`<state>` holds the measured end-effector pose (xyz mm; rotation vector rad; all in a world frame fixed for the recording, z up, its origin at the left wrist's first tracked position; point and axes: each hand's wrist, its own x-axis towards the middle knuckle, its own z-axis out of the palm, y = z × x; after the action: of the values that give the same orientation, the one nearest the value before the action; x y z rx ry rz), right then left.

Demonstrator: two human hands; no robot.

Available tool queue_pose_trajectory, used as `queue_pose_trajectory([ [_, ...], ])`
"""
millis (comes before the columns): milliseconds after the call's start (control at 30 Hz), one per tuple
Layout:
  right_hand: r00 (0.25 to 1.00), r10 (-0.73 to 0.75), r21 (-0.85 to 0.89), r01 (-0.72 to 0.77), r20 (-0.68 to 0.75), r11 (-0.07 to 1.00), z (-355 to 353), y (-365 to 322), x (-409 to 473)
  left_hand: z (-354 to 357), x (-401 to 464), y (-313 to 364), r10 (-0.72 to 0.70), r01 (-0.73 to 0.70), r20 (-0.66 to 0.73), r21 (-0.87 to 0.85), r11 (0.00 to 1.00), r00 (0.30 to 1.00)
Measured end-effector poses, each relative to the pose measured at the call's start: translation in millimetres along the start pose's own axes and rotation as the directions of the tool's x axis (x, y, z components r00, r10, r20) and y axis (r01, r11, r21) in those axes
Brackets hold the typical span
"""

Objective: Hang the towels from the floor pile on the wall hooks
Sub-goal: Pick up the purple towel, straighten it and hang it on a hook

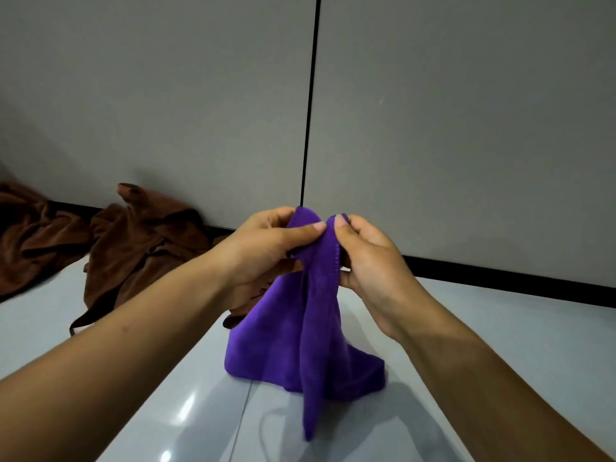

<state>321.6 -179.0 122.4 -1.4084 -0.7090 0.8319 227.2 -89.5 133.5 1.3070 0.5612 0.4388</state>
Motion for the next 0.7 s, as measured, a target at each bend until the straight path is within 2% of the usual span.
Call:
queue_pose_trajectory([
  [133,1.000,-0.010,-0.019,0.010,-0.017,1.000,-7,-3,-3,0,-3,-1,0.052,-0.051,-0.018,0.056,0.997,0.998],
  [233,0.998,-0.063,-0.099,0.061,-0.024,0.993,-11,-5,-4,4,-3,-1,0.118,-0.103,-0.112,0.135,0.986,0.987],
  [333,0.986,-0.166,-0.240,0.156,-0.022,0.958,-11,-8,-5,10,-4,1,0.195,-0.165,-0.122,0.223,0.961,0.973],
  [500,0.960,-0.266,-0.412,0.276,0.084,0.868,-9,-6,-12,13,-8,7,0.229,-0.203,-0.078,0.253,0.946,0.970],
  [600,0.947,-0.267,-0.450,0.319,0.176,0.834,-13,-8,-15,12,-11,10,0.230,-0.207,-0.048,0.290,0.934,0.972],
  [700,0.937,-0.243,-0.490,0.338,0.250,0.803,-17,-11,-16,10,-12,9,0.244,-0.222,-0.005,0.400,0.889,0.970],
])
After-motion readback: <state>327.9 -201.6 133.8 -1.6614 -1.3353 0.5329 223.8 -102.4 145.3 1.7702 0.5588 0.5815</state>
